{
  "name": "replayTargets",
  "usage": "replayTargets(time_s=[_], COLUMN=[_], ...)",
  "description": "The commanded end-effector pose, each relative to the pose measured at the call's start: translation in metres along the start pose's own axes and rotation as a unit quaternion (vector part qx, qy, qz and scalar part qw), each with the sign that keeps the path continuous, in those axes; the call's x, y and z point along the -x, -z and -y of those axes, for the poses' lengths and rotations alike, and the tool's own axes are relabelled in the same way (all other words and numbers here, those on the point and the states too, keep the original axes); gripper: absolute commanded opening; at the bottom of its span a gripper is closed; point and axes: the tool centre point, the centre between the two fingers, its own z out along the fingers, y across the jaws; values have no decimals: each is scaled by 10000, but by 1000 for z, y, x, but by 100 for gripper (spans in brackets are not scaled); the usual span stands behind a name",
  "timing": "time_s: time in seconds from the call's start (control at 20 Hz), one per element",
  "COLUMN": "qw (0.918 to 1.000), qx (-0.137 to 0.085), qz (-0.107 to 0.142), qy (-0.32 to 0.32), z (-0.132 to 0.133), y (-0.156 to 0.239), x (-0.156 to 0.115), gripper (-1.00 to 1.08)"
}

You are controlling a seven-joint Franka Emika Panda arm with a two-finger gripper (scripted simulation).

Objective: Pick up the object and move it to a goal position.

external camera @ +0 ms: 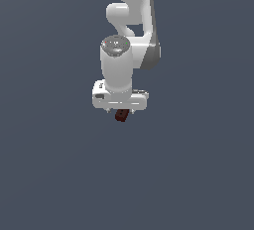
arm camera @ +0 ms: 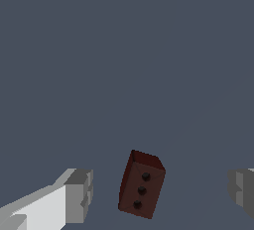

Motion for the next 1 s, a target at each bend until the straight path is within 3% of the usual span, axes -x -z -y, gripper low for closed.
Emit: replayTargets(time_s=[0.0, 0.45, 0.95], qw=[10000, 9999, 9998], qx=[0, 119, 85], qz=[0, -37, -44], qy=[0, 9, -187], z=[0, -31, -25], y=[0, 7, -8], x=[0, -2, 8], gripper=[100, 100, 100])
